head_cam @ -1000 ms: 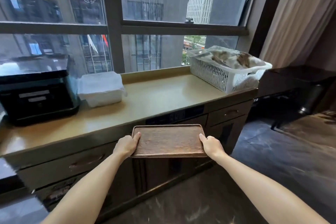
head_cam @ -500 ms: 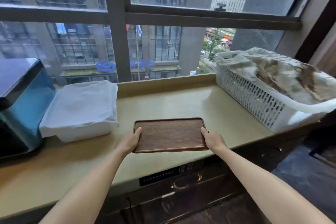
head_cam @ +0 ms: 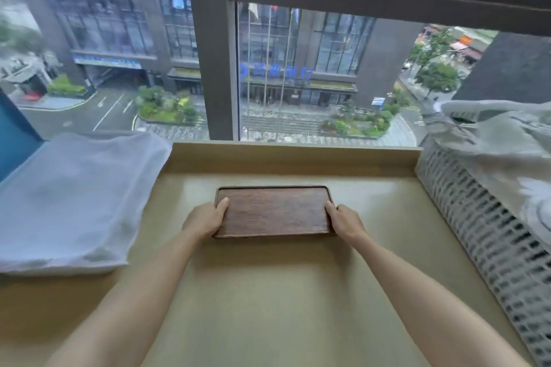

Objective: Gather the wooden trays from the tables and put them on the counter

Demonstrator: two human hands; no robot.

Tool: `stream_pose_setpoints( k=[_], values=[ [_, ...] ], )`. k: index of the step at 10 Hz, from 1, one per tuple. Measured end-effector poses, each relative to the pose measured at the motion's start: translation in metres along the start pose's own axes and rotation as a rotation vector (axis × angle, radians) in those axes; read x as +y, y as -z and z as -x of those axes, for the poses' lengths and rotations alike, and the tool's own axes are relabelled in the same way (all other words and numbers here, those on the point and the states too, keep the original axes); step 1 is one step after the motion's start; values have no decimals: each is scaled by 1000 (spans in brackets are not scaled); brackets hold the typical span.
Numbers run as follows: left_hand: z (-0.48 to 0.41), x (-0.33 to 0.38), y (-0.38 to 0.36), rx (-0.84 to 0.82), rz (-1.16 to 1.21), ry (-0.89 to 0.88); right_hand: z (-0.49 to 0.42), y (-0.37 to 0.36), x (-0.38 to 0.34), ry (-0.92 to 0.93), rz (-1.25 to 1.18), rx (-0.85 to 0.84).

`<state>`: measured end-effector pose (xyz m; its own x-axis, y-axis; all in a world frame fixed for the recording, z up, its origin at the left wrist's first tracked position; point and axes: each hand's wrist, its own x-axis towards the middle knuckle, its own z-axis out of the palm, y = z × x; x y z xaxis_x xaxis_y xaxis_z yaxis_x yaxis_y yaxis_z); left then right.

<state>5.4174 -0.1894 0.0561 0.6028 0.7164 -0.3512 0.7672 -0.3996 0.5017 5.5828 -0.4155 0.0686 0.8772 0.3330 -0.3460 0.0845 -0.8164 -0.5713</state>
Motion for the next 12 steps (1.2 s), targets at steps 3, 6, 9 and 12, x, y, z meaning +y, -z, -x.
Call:
stream_pose_setpoints(
  k=[3,6,9,12],
  values=[
    [-67,20,-2,51,-52,17,-83,4,-24,112,111,-51],
    [-110,25,8,50,-154,21,-112,5,-43,150,284,-83],
    [-121,28,18,24,-227,-24,-110,4,-49,113,345,-65],
    [-111,30,17,87,-59,7,-101,6,-55,18,232,-98]
  ],
)
